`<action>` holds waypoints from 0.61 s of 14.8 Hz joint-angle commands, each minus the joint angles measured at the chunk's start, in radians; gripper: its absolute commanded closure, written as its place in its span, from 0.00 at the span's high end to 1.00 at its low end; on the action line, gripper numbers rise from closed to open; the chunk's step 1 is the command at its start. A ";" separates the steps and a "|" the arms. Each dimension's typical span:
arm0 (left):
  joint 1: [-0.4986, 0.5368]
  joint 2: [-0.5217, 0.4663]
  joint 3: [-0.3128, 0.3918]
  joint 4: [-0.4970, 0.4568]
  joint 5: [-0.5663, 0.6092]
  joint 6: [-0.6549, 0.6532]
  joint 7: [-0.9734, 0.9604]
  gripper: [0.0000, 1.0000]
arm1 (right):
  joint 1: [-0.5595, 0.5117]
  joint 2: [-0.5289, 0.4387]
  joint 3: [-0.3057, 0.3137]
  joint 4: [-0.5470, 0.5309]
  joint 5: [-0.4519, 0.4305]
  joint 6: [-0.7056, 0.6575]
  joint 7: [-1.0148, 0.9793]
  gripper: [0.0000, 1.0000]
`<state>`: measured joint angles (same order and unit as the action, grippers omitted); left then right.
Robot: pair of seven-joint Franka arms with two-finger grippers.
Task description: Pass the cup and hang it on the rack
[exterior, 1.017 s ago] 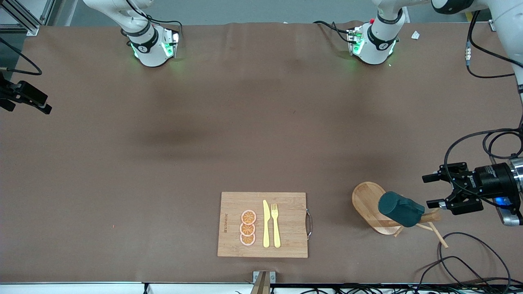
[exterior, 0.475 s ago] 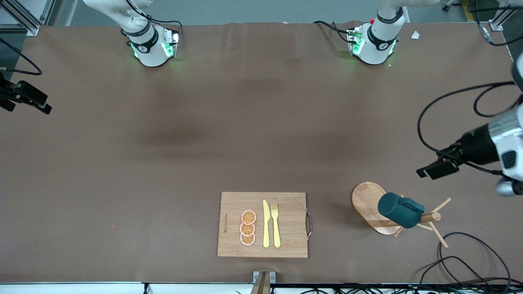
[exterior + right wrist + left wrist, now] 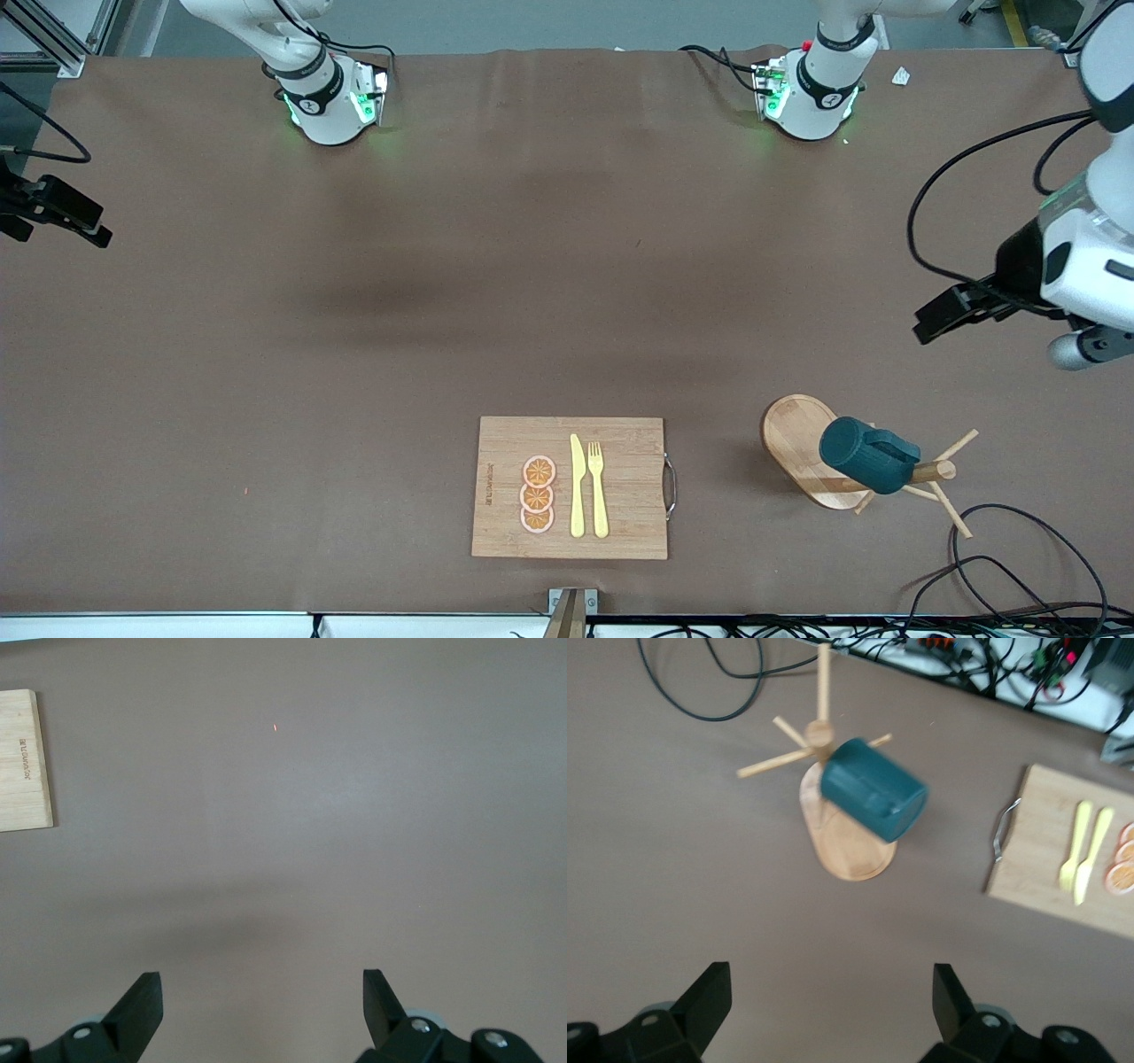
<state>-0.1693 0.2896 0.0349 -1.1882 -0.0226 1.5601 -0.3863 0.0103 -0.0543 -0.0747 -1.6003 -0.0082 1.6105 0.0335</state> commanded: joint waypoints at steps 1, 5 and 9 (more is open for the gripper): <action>0.068 -0.130 -0.007 -0.155 0.000 -0.008 0.105 1.00 | 0.007 -0.024 -0.004 -0.013 -0.012 -0.007 -0.003 1.00; 0.166 -0.283 -0.076 -0.345 -0.003 -0.006 0.165 1.00 | 0.007 -0.024 -0.004 -0.013 -0.012 -0.006 -0.003 1.00; 0.228 -0.368 -0.153 -0.461 -0.003 -0.003 0.173 1.00 | 0.007 -0.022 -0.004 -0.013 -0.012 -0.006 -0.003 1.00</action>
<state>0.0396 -0.0059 -0.0869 -1.5479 -0.0234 1.5391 -0.2318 0.0103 -0.0543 -0.0748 -1.6003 -0.0082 1.6104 0.0335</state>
